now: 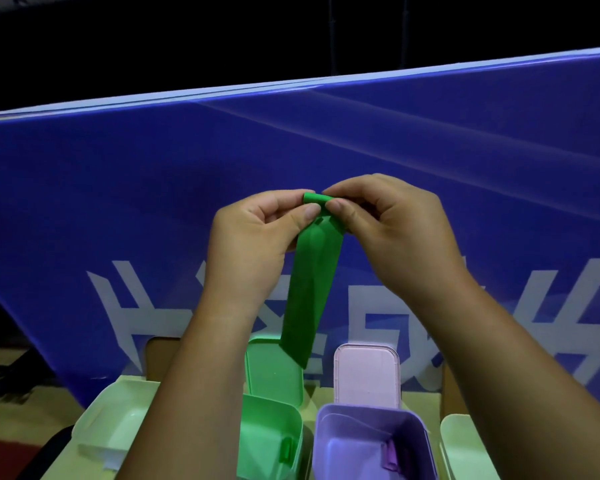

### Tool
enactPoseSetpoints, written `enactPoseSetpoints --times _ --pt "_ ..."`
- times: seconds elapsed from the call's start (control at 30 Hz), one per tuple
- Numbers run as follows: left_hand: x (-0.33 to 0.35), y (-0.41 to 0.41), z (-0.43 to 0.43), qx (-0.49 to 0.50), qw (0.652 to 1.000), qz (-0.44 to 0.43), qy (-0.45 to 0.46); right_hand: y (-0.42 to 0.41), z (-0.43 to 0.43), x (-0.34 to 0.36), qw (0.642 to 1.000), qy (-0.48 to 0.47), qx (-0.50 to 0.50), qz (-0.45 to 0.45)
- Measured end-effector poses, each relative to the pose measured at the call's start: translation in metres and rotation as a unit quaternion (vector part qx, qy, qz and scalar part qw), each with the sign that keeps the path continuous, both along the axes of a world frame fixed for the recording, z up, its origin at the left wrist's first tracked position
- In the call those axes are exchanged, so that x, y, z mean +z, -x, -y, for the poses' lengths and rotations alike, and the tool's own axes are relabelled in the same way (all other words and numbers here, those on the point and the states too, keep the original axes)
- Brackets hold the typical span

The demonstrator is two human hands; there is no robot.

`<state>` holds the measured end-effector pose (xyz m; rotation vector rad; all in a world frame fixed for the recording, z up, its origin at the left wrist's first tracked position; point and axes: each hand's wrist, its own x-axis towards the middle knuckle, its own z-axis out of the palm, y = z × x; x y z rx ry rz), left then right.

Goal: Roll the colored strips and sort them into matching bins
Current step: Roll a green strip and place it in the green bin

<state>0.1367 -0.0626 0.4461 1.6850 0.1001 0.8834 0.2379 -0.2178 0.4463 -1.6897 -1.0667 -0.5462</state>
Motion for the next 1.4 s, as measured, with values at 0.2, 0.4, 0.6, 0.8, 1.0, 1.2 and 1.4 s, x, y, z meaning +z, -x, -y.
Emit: enactPoseSetpoints --times 0.2,0.4,0.6,0.8,1.0,1.2,1.4 --pt "-0.001 0.006 -0.004 -0.029 0.999 -0.022 0.018 0.003 -0.001 -0.003 0.998 0.007 0.033 -0.060" --pt "-0.005 0.009 -0.010 -0.071 0.995 -0.047 0.055 0.004 -0.003 -0.008 0.976 -0.018 0.098 -0.195" --pt "-0.010 0.009 -0.012 -0.079 0.993 -0.074 0.049 0.003 -0.004 -0.016 0.944 -0.038 0.140 -0.297" --pt "-0.010 0.010 -0.009 -0.061 0.995 -0.081 0.023 0.000 -0.004 -0.020 0.925 -0.052 0.162 -0.339" --pt "-0.012 0.010 -0.005 -0.030 0.996 -0.080 -0.005 0.000 -0.003 -0.025 0.926 -0.054 0.156 -0.340" --pt "-0.012 0.011 -0.007 -0.042 0.997 -0.068 0.005 0.004 0.001 -0.026 0.882 -0.070 0.244 -0.398" --pt "-0.015 0.010 -0.007 -0.037 0.997 -0.072 -0.012 0.004 0.000 -0.031 0.912 -0.063 0.195 -0.355"
